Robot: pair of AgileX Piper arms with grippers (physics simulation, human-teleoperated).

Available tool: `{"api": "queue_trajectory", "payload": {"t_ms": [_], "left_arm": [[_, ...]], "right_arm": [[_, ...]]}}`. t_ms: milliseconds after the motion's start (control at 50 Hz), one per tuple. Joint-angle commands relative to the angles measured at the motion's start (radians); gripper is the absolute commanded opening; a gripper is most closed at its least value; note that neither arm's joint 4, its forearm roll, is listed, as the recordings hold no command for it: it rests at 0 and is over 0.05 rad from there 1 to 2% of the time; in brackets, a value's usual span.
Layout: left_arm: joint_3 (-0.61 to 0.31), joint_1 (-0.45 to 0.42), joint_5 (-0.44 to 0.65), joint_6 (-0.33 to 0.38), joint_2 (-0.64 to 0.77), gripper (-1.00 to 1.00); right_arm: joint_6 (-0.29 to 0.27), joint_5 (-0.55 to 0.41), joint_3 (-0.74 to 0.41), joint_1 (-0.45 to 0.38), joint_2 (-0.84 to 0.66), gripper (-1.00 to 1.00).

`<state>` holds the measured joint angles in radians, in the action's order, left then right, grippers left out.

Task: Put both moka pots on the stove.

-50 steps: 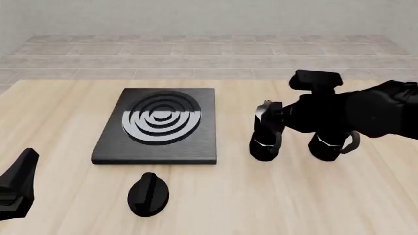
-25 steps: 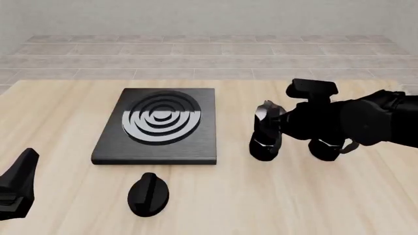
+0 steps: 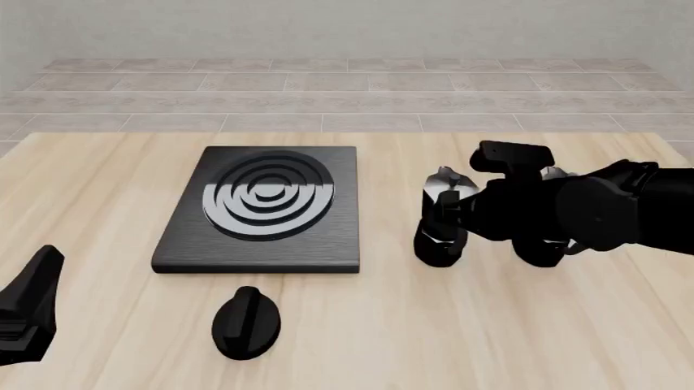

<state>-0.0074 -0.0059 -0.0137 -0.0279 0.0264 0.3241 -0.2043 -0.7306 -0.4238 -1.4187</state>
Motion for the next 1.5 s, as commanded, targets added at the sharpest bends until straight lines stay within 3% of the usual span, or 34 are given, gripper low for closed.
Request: {"api": "queue_trajectory", "payload": {"t_ms": [20, 200, 220, 640, 920, 1200, 1500], "left_arm": [[-0.002, 0.0, -0.001, 0.0, 0.004, 1.0], [0.0, 0.0, -0.004, -0.002, 0.006, 1.0], [0.002, 0.0, -0.011, -0.002, 0.011, 1.0], [0.0, -0.001, -0.009, -0.003, 0.013, 1.0], [0.004, -0.004, -0.021, 0.001, 0.023, 1.0], [-0.004, -0.008, -0.018, 0.008, 0.027, 1.0], [0.003, -0.007, -0.018, 0.013, 0.019, 1.0]], "right_arm": [[0.003, 0.012, 0.008, -0.004, -0.009, 1.0], [-0.005, 0.018, 0.011, 0.004, -0.011, 1.0], [-0.064, 0.018, 0.007, 0.05, 0.003, -1.0], [-0.136, 0.035, 0.011, -0.023, 0.067, -1.0], [-0.221, 0.056, 0.011, -0.077, 0.15, -1.0], [-0.273, 0.076, 0.001, -0.082, 0.216, -1.0], [-0.277, 0.116, -0.035, -0.118, 0.223, -1.0]]}}
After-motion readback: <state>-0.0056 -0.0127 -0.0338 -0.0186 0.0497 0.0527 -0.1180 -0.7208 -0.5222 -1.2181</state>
